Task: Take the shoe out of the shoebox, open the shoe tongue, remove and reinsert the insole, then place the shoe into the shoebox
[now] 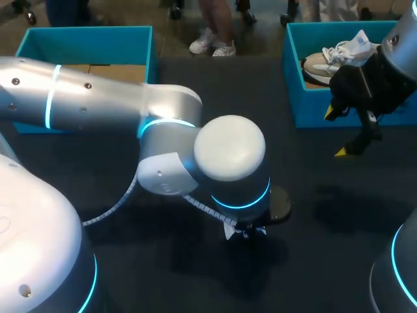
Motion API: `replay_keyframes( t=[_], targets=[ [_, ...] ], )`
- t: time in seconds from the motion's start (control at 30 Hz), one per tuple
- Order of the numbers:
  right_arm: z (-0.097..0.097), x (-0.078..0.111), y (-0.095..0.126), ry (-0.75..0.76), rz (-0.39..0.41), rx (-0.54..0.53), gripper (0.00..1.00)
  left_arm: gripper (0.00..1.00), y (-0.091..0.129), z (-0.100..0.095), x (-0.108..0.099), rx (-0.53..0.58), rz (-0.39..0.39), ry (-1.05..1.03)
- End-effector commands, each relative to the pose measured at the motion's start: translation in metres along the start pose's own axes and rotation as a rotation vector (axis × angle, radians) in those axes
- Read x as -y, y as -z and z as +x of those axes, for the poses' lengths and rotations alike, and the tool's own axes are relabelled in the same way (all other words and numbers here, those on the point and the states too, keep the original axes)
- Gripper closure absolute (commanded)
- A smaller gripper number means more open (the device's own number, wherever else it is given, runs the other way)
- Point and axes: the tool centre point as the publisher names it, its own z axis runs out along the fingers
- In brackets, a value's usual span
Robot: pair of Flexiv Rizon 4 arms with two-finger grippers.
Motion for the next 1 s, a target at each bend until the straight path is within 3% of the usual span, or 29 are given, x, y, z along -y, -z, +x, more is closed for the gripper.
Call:
replay_keyframes(
  t=[0.03,0.1,0.17,0.33,0.4,0.43,0.77,1.0],
  targets=[
    [0.0,0.0,-0.001,0.0,0.0,0.0,0.0,0.13,-0.002,0.0,-0.004,0.0,0.0,0.004],
    [0.0,0.0,-0.001,0.0,0.0,0.0,0.0,0.18,-0.006,-0.001,-0.005,-0.005,-0.006,0.009],
    [0.0,0.0,-0.001,0.0,0.0,0.0,0.0,0.43,-0.008,-0.002,-0.006,-0.017,-0.014,0.017],
    [0.0,0.0,-0.001,0.0,0.0,0.0,0.0,0.69,-0.014,-0.004,-0.009,-0.047,-0.03,0.022],
    [0.0,0.0,-0.001,0.0,0.0,0.0,0.0,0.84,-0.015,-0.005,-0.01,-0.056,-0.036,0.023],
    [0.0,0.0,-0.001,0.0,0.0,0.0,0.0,1.0,-0.016,-0.005,-0.01,-0.067,-0.043,0.025],
    [0.0,0.0,-0.001,0.0,0.0,0.0,0.0,1.0,-0.014,-0.004,-0.014,-0.136,-0.083,0.018],
    [0.0,0.0,-0.001,0.0,0.0,0.0,0.0,1.0,0.007,-0.002,-0.013,-0.155,-0.116,-0.008]
  ],
)
